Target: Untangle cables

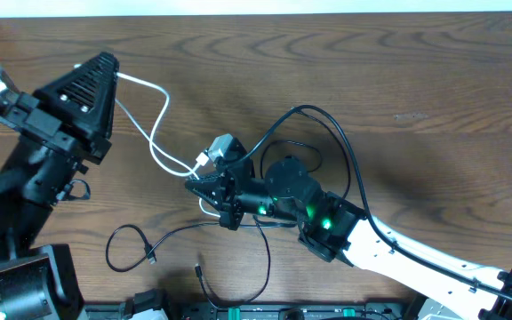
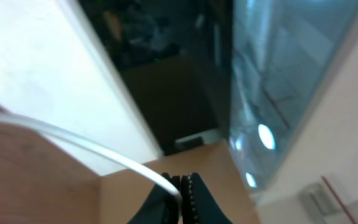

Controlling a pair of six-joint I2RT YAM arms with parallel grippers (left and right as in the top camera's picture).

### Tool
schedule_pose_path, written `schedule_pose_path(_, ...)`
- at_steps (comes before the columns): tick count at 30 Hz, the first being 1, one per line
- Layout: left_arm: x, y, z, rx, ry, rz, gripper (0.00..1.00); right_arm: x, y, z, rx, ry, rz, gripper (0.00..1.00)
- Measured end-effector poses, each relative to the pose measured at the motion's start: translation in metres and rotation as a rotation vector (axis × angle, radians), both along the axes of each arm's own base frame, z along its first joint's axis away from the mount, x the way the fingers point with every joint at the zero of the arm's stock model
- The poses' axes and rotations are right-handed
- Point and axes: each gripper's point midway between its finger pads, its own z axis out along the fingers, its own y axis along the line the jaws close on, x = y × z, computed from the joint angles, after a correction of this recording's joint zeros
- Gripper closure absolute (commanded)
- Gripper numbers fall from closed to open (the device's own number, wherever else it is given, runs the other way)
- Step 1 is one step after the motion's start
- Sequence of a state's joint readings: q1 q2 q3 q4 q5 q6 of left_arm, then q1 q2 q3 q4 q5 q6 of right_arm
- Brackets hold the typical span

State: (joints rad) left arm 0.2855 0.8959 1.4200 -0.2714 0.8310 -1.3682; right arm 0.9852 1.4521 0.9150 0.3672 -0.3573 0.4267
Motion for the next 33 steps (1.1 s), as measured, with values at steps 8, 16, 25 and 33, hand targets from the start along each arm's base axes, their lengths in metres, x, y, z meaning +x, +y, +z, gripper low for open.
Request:
schedule_pose_path(8, 0.016, 0.045, -0.086, 0.139, 0.302, 0.270, 0.92, -0.003, -0.005, 0.003, -0.003, 0.046, -0.010, 0.99)
schedule_pose_path(16, 0.026, 0.067, -0.143, 0.273, 0.503, 0.336, 0.55, -0.008, -0.014, 0.027, 0.052, 0.064, -0.019, 0.99)
schedule_pose_path(25, 0.043, 0.071, -0.194, 0.366, 0.676, 0.255, 0.53, -0.008, -0.014, 0.023, 0.046, 0.100, -0.024, 0.99)
schedule_pose_path(33, 0.044, 0.033, -0.189, 0.310, 0.618, 0.012, 0.57, -0.005, -0.018, 0.011, -0.004, 0.093, -0.032, 0.99)
